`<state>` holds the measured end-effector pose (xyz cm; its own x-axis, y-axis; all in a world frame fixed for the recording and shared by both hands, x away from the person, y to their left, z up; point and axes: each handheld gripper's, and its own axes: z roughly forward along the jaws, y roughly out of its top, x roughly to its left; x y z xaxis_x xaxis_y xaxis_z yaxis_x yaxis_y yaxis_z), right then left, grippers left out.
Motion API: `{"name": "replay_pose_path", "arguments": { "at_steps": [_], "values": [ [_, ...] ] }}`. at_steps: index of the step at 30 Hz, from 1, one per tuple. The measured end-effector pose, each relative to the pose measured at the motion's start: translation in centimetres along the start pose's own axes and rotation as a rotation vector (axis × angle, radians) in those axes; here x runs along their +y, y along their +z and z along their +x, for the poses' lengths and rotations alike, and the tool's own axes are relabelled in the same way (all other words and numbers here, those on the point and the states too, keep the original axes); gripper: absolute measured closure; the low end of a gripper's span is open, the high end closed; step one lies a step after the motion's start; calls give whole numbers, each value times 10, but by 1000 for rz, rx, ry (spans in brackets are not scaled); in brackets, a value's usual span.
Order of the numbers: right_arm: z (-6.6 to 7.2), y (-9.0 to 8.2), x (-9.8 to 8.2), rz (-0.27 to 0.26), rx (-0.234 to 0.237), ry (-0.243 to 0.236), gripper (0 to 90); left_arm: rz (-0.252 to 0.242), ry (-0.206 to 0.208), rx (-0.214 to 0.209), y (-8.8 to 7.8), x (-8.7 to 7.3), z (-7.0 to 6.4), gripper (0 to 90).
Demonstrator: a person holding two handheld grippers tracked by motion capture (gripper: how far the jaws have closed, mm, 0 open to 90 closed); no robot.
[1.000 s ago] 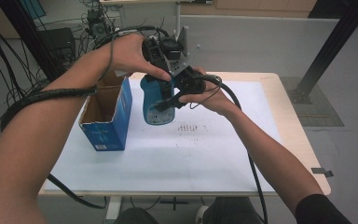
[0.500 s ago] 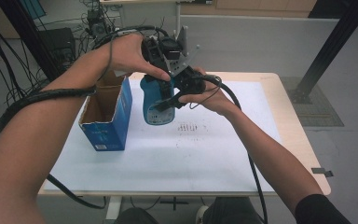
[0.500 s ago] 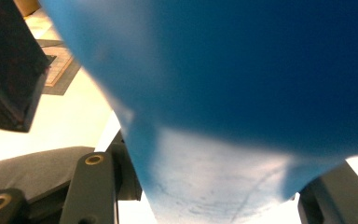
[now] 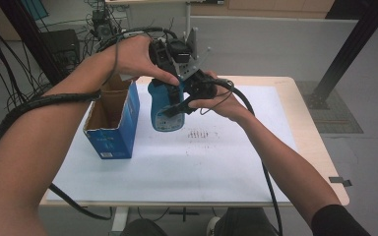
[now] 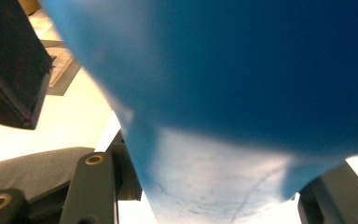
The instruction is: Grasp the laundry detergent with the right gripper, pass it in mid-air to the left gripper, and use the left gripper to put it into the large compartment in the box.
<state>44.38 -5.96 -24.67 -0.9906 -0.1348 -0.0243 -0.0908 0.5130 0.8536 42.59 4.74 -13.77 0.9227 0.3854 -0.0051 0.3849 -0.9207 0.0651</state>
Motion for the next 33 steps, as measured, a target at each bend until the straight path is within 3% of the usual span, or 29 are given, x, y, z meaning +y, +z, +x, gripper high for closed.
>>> {"name": "replay_pose_path", "arguments": {
  "at_steps": [16, 26, 33],
  "values": [
    [0, -1, 0, -1, -4, -1, 434, -1, 8, 19, -1, 1, -1, 141],
    [0, -2, 0, 3, -10, -7, 434, 1, 27, 22, -2, 2, -2, 285],
    [1, -2, 0, 2, -10, -5, 434, 3, 31, 23, -2, 3, -3, 339]
  ]
}}
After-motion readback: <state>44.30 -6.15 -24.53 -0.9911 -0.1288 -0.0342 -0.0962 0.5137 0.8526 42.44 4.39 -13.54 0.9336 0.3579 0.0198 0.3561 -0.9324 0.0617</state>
